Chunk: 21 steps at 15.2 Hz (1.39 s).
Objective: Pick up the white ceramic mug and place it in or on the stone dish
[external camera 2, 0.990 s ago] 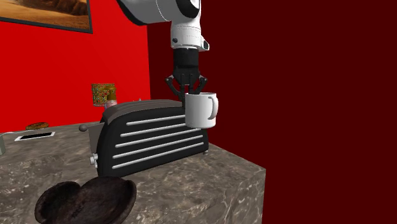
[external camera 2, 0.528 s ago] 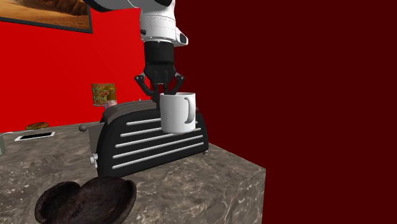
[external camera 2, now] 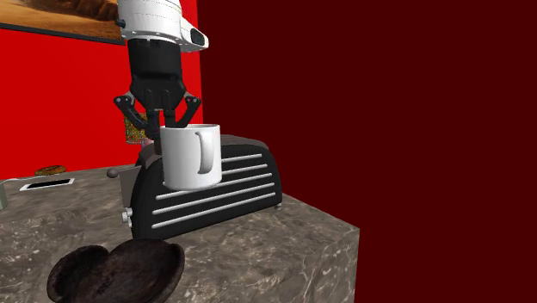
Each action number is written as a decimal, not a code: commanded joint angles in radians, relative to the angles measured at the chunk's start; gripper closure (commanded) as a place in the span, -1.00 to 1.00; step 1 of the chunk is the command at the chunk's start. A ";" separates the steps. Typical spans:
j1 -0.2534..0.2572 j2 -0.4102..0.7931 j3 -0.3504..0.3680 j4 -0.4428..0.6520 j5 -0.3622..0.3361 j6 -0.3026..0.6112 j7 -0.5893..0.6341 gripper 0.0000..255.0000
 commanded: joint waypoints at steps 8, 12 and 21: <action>0.059 -0.241 0.152 -0.149 0.077 -0.096 0.172 1.00; 0.059 -0.245 0.152 -0.205 0.077 -0.044 0.173 1.00; 0.059 -0.239 0.153 -0.322 0.077 0.080 0.173 1.00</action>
